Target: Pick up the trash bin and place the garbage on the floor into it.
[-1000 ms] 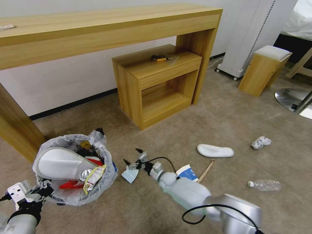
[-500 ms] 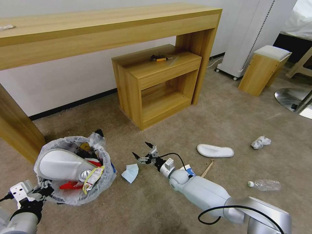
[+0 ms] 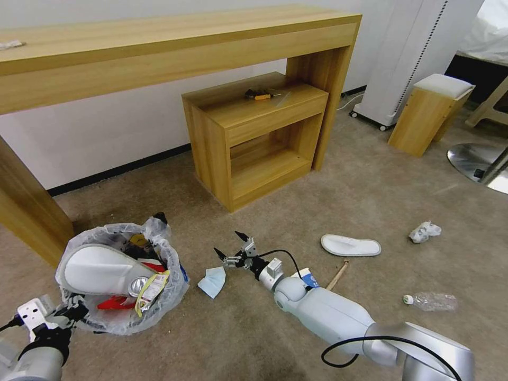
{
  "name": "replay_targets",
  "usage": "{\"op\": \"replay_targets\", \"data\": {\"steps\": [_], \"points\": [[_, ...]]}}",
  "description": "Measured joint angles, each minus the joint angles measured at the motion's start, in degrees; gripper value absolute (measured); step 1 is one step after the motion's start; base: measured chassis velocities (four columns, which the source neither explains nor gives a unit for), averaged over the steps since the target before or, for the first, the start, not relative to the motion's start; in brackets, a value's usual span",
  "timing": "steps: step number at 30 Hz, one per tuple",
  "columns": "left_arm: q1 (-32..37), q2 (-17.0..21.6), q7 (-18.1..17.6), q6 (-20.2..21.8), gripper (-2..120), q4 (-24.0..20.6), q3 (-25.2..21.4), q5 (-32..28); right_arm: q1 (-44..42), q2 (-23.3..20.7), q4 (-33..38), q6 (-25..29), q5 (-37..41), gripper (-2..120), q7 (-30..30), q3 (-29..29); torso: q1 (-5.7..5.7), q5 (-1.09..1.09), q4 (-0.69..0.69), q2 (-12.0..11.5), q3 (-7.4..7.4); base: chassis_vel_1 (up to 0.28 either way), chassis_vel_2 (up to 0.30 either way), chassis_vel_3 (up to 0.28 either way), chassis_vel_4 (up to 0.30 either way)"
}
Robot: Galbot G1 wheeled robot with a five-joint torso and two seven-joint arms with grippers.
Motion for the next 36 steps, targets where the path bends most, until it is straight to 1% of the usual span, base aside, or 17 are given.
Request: {"op": "replay_targets", "data": {"steps": [22,36], "points": [[-0.5,0.3,0.2,-0.3,0,1.1,0.0,0.1,0.5,1.8,-3.4,0.8,0.7,100,-1.0,-1.0,0.0,0.0,-0.01,0.0,0.0,0.0,0.0,0.0,0.0],[-0.5,0.3,0.3,-0.5,0,1.2,0.0,0.1,0.5,1.8,-3.5,1.4,0.9,100,-1.2,-0.9,0.0,0.0,-0.01,0.0,0.0,-0.079,0.081,0.071,-0.074]]}}
